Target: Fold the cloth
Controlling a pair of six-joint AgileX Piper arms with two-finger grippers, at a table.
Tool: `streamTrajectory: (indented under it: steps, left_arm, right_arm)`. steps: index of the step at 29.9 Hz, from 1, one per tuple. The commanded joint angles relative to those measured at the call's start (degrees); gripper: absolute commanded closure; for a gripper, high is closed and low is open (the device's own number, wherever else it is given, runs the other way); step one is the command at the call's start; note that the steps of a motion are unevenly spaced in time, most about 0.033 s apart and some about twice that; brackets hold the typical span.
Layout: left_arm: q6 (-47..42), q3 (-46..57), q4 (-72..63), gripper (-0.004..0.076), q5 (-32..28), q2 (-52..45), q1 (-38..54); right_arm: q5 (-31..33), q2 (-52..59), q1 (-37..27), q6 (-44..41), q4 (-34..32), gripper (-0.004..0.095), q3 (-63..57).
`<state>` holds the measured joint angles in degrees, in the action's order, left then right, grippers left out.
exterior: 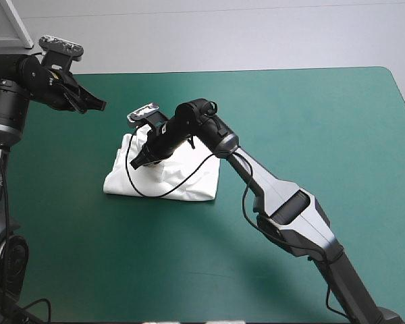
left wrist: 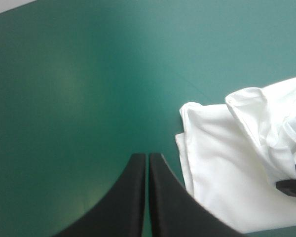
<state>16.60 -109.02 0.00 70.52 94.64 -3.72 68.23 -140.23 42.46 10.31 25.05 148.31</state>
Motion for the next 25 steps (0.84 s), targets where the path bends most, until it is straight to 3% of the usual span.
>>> streamTrajectory:
  steps: [1, 7, 11, 20, 23, 25]
  left_arm:
    - [-0.66, 0.80, -0.85, 0.0705, -2.77, -2.19, -0.06]
    - [-0.43, 2.84, -0.62, 0.0705, -5.29, -2.19, -0.06]
    - [-0.55, 2.72, -0.62, 0.0705, -8.06, -2.30, -0.06]
    - [-0.99, 0.42, -0.46, 0.0705, -8.28, -2.30, -0.06]
    - [-0.99, -1.24, -0.69, 0.0705, -7.99, -2.30, -0.06]
    - [-0.99, -2.18, -0.69, 0.0705, -7.99, -2.30, -0.06]
  right_arm:
    - [-1.18, 5.30, 0.77, 0.20, 2.22, 0.0917, 1.93]
    - [-1.75, 7.92, 0.99, 2.05, 2.67, 0.0917, 5.98]
    - [-1.68, 8.04, 0.99, 2.42, 6.91, 0.0917, 7.84]
    - [-0.75, 6.77, 0.99, 4.05, 10.08, 0.0913, 5.73]
    - [-0.75, 5.81, 0.99, 5.29, 11.32, 0.0803, 5.73]
    - [-0.75, 5.66, 0.99, 5.57, 11.40, 0.0616, 5.73]
